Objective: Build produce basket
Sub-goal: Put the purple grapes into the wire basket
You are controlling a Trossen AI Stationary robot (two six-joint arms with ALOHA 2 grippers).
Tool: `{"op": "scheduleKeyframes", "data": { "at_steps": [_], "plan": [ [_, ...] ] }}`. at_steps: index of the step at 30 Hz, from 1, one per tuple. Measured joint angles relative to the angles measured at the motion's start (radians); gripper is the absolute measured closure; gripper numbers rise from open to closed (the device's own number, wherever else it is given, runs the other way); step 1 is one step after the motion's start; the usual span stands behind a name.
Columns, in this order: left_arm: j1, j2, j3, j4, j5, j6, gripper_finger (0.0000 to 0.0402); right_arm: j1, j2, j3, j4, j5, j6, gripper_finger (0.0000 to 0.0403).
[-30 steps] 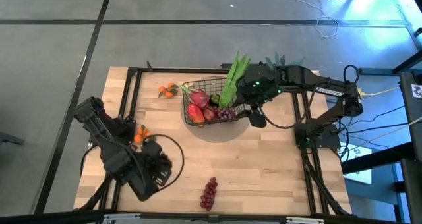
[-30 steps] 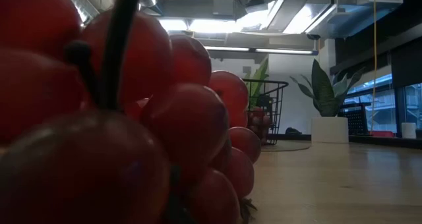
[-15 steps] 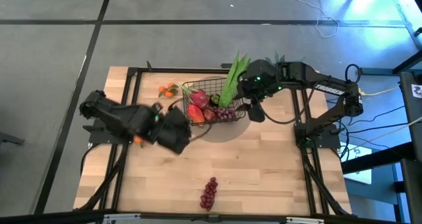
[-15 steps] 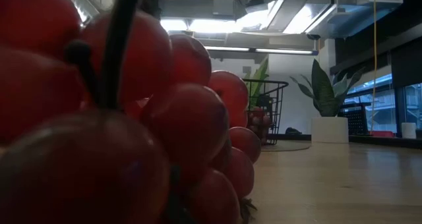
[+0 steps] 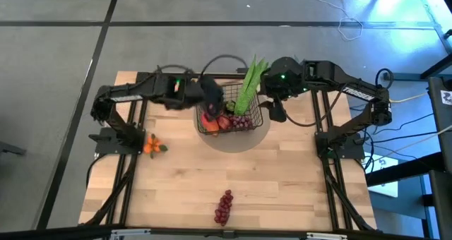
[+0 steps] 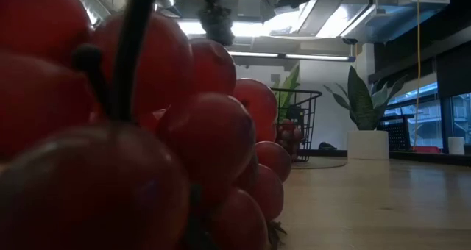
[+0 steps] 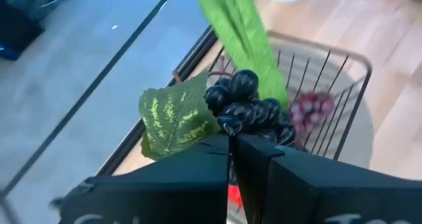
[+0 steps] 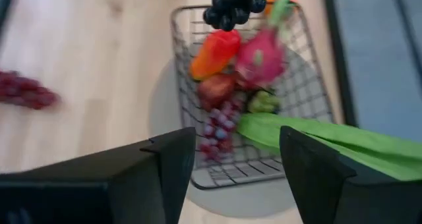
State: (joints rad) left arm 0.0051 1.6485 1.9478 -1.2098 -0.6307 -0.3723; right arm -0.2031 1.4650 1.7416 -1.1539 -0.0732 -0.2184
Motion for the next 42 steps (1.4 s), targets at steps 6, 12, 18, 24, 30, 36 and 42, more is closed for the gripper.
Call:
{"op": "scheduleKeyframes", "data": {
  "at_steps": [6, 12, 18, 24, 30, 36, 42],
  "plan": [
    [0.1, 0.001, -0.052, 0.175, 0.106, 0.097, 0.0401, 0.0, -0.011, 0.0, -0.004, 0.131, 0.004, 0.0196],
    [0.172, 0.001, -0.155, 0.33, 0.203, 0.123, 0.0401, 0.0, -0.011, 0.0, -0.004, 0.172, 0.0, 0.0196],
    [0.213, 0.0, -0.292, 0.527, 0.285, 0.141, 0.0401, 0.0, -0.011, 0.0, -0.004, 0.171, -0.002, 0.0196],
    [0.232, 0.001, -0.426, 0.679, 0.326, 0.118, 0.0401, 0.0, -0.011, 0.0, -0.004, 0.171, -0.003, 0.0196],
    [0.251, 0.001, -0.527, 0.7, 0.36, 0.093, 0.0401, 0.0, -0.011, 0.0, -0.004, 0.171, -0.003, 0.0196],
    [0.264, 0.001, -0.585, 0.734, 0.36, 0.086, 0.0401, 0.0, -0.011, 0.0, -0.004, 0.17, -0.004, 0.0196],
    [0.287, 0.001, -0.598, 0.757, 0.359, 0.054, 0.0401, 0.0, -0.011, 0.0, -0.003, 0.17, -0.001, 0.0196]
  ]
}}
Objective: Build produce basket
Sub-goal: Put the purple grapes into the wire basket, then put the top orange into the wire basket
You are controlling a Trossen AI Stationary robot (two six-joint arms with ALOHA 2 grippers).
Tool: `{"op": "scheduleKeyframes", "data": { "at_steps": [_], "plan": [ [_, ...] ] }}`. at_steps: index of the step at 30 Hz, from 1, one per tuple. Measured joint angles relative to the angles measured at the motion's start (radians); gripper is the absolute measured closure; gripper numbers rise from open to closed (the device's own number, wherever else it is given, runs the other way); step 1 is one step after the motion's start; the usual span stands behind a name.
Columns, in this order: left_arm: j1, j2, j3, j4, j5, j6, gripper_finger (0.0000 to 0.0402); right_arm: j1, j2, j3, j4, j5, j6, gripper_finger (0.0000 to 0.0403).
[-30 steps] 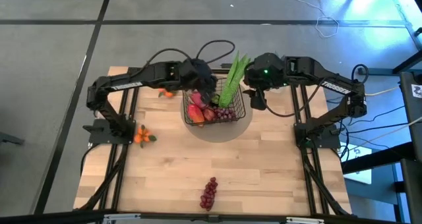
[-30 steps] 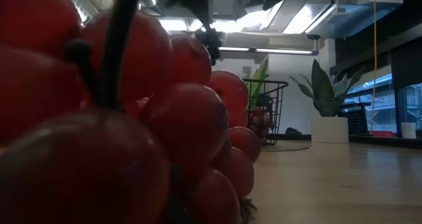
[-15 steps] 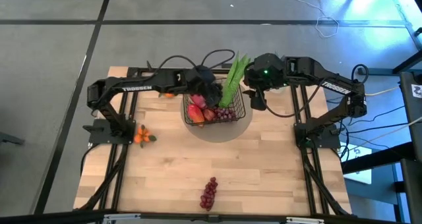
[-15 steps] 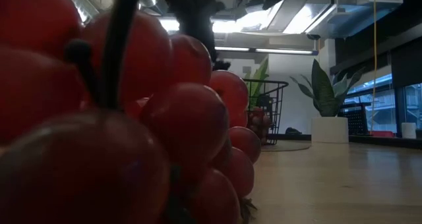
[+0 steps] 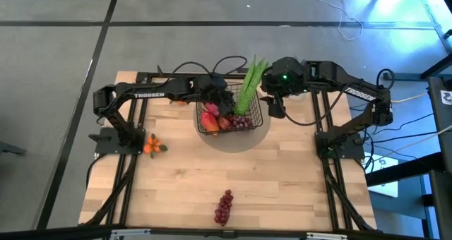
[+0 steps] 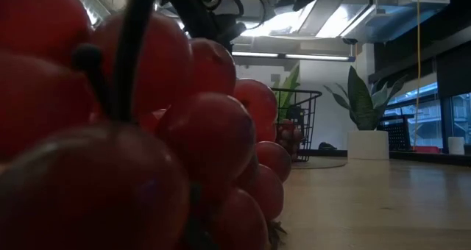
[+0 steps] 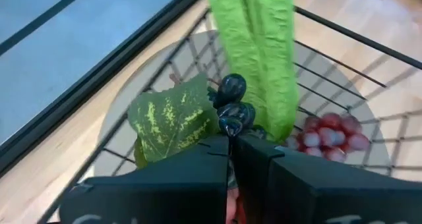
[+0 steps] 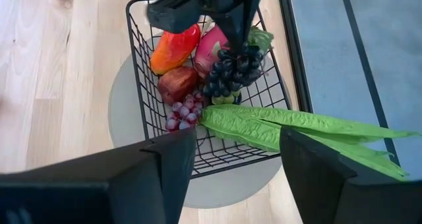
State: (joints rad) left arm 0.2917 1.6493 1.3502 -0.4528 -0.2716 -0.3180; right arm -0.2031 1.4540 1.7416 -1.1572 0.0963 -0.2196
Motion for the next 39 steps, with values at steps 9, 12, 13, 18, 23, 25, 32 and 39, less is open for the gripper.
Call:
{"op": "scheduleKeyframes", "data": {
  "at_steps": [9, 12, 13, 18, 23, 25, 32, 39],
  "plan": [
    [0.05, 0.0, 0.0, -0.001, -0.009, -0.051, 0.038, 0.0, 0.0, 0.0, 0.0, 0.0, 0.005, 0.0196],
    [0.061, 0.0, 0.0, -0.001, -0.008, -0.043, 0.0374, 0.0, 0.0, 0.0, 0.0, 0.0, 0.005, 0.0196],
    [0.063, 0.0, 0.0, -0.001, -0.005, -0.04, 0.0372, 0.0, 0.0, 0.0, 0.0, 0.0, 0.005, 0.0196],
    [0.064, 0.0, 0.0, -0.001, -0.001, -0.038, 0.0349, 0.0, 0.0, 0.0, 0.0, -0.001, 0.005, 0.0196],
    [0.064, 0.0, 0.0, -0.001, -0.008, -0.039, 0.0313, 0.0, 0.0, 0.0, 0.0, -0.001, 0.005, 0.0196],
    [0.064, 0.0, 0.0, -0.001, -0.009, -0.039, 0.0306, 0.0, 0.0, 0.0, 0.0, -0.001, 0.005, 0.0196],
    [0.055, -0.051, 0.001, -0.07, 0.034, -0.035, 0.0307, 0.0, 0.001, 0.0, -0.002, -0.003, 0.005, 0.0196],
    [0.018, -0.163, 0.002, -0.308, 0.068, -0.24, 0.0307, 0.0, 0.001, 0.0, -0.027, -0.003, 0.005, 0.0196]
  ]
}}
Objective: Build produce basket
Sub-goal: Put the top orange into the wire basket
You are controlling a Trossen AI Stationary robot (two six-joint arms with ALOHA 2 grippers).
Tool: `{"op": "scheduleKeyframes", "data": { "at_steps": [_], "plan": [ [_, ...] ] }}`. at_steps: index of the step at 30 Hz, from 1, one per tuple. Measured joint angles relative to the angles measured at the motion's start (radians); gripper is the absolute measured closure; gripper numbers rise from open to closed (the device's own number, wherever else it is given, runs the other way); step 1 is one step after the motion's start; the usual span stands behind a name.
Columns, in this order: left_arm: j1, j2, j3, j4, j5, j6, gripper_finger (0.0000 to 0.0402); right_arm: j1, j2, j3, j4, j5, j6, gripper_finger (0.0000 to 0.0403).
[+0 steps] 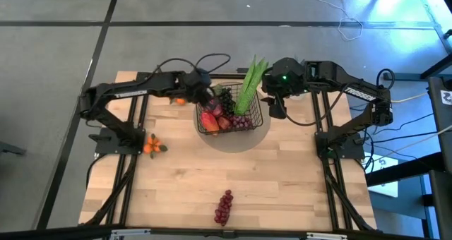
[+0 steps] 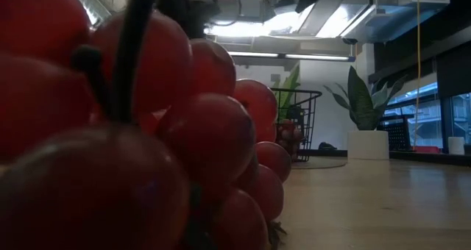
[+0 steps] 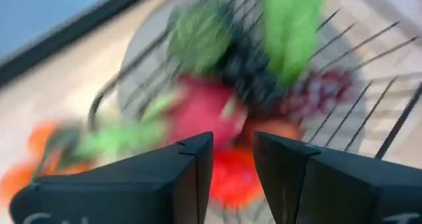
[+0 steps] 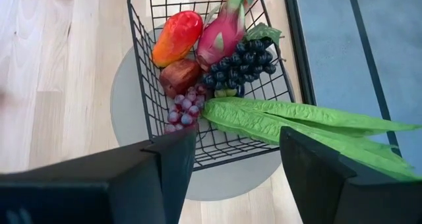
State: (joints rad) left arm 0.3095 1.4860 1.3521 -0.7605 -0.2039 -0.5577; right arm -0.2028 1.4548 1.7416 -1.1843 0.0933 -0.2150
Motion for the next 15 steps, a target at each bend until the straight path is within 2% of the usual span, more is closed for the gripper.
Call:
{"op": "scheduleKeyframes", "data": {
  "at_steps": [6, 11, 15],
  "plan": [
    [0.01, -0.067, -0.001, -0.268, -0.105, -0.233, 0.0309, 0.0, 0.0, 0.0, 0.001, 0.0, 0.0, 0.0196],
    [0.081, -0.065, -0.006, -0.418, -0.113, -0.278, 0.0309, 0.0, 0.0, 0.0, 0.007, 0.0, 0.0, 0.0196],
    [0.152, -0.043, -0.06, -0.409, -0.089, -0.279, 0.0309, 0.0, 0.0, 0.0, 0.007, 0.0, -0.001, 0.0196]
  ]
}}
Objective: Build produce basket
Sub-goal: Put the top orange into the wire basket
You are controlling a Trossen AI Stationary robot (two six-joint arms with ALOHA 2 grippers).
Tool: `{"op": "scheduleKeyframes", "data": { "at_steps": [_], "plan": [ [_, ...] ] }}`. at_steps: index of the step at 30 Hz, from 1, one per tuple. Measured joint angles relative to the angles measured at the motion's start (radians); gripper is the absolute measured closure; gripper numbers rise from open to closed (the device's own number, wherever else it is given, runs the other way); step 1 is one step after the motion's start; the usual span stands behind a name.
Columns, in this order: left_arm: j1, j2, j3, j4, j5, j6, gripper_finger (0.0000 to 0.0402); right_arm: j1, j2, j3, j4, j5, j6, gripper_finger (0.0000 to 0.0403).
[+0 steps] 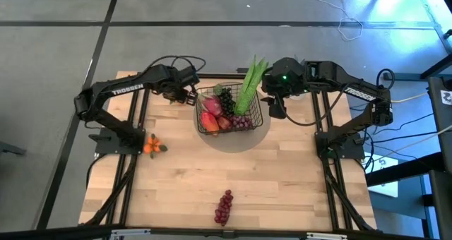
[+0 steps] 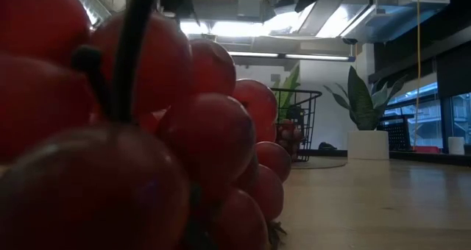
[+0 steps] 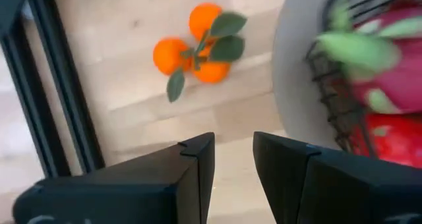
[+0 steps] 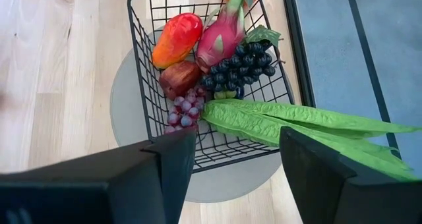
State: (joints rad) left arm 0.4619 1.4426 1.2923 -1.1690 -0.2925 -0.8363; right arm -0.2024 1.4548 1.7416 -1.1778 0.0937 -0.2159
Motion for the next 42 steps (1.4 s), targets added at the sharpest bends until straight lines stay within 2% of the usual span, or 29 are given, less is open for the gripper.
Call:
{"op": "scheduleKeyframes", "data": {
  "at_steps": [6, 14, 35, 42],
  "plan": [
    [0.09, 0.021, -0.092, 0.078, 0.026, 0.05, 0.0309, 0.0, 0.0, 0.0, 0.0, 0.0, -0.002, 0.0196],
    [0.149, 0.054, -0.185, 0.24, 0.024, 0.161, 0.0309, 0.0, 0.0, 0.0, 0.0, 0.0, -0.002, 0.0196],
    [0.164, 0.187, -0.187, 0.303, -0.038, 0.243, 0.031, 0.0, 0.0, 0.0, -0.002, 0.001, -0.002, 0.0196],
    [0.174, 0.188, -0.189, 0.289, -0.043, 0.248, 0.0331, 0.0, 0.0, 0.0, -0.002, 0.001, -0.002, 0.0196]
  ]
}}
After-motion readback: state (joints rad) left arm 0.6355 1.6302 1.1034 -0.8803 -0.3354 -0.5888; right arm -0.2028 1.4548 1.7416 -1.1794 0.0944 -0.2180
